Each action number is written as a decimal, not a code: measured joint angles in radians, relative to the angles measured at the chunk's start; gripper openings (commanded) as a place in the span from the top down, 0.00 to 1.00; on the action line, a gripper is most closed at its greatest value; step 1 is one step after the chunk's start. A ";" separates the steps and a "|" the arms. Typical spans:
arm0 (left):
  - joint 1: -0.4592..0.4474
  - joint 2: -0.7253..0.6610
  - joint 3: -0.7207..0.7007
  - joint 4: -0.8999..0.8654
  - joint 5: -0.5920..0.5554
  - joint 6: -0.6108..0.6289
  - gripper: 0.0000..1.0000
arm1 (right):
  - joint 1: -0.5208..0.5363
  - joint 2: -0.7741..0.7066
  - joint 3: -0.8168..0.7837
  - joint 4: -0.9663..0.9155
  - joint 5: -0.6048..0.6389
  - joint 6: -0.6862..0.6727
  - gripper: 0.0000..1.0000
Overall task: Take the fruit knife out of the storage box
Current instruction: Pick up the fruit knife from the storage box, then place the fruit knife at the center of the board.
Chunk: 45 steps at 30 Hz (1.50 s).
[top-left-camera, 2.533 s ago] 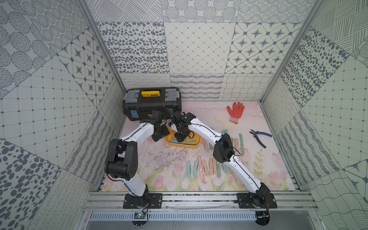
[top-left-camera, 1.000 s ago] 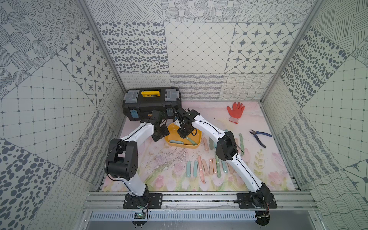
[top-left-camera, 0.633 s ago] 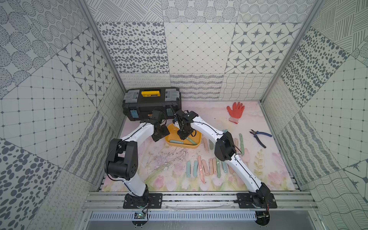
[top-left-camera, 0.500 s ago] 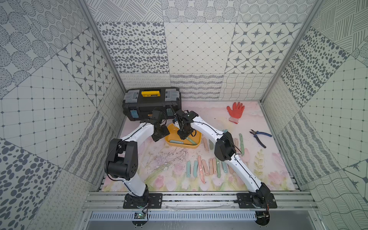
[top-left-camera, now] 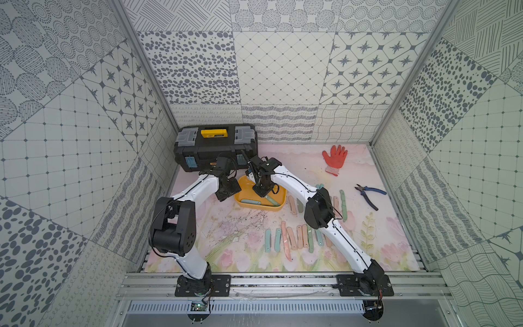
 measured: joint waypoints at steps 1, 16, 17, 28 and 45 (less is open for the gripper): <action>0.000 0.000 0.000 0.000 0.000 0.000 0.35 | 0.000 0.000 0.000 0.001 0.004 -0.002 0.77; 0.000 0.000 0.000 0.000 0.000 0.000 0.35 | 0.000 -0.011 0.000 0.016 0.036 -0.001 0.82; 0.000 0.000 0.000 0.000 0.000 0.000 0.35 | 0.000 -0.015 0.000 0.015 0.037 -0.001 0.82; 0.000 0.000 0.000 0.000 0.000 0.000 0.35 | -0.002 -0.135 0.016 0.010 0.039 0.008 0.81; 0.000 0.000 -0.006 0.003 0.023 0.000 0.35 | -0.178 -0.589 -0.530 0.096 0.091 0.121 0.81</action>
